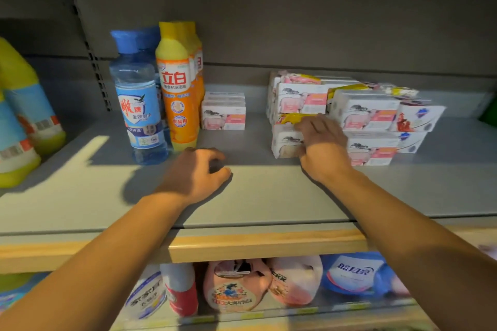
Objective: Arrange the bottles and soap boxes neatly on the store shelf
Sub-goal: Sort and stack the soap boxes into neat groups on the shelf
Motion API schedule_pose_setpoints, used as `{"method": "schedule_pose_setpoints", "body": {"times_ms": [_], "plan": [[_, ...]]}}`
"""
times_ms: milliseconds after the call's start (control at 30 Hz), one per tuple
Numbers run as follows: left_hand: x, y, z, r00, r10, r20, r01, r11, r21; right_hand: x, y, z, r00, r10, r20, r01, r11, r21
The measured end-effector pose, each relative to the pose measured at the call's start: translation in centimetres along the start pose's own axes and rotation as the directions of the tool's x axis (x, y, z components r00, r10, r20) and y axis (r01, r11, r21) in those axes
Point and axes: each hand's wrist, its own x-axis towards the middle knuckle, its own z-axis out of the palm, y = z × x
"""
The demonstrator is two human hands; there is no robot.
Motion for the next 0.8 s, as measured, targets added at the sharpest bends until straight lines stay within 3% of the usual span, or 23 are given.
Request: {"method": "schedule_pose_setpoints", "body": {"times_ms": [167, 267, 433, 533, 800], "plan": [[0.1, -0.5, -0.1, 1.0, 0.027, 0.011, -0.028, 0.999, 0.016, 0.9, -0.4, -0.5, 0.998, -0.018, 0.057, 0.015, 0.998, 0.062], [0.1, -0.4, -0.1, 1.0, 0.012, 0.007, -0.012, 1.0, -0.012, 1.0, -0.9, -1.1, 0.989, -0.065, 0.129, 0.03, 0.966, 0.256], [-0.1, -0.1, -0.9, 0.998, 0.006, -0.065, -0.021, 0.971, -0.24, 0.3, -4.5, -2.1, 0.973, -0.172, 0.152, 0.073, 0.861, 0.503], [-0.4, 0.1, -1.5, 0.997, 0.041, -0.059, -0.058, 0.941, -0.333, -0.3, -7.2, -2.2, 0.977, -0.168, 0.129, 0.052, 0.781, 0.622], [-0.4, -0.8, -2.0, 0.995, 0.055, -0.085, -0.085, 0.905, -0.417, -1.9, -8.8, -1.1, 0.985, 0.003, 0.172, -0.153, 0.476, 0.866]]}}
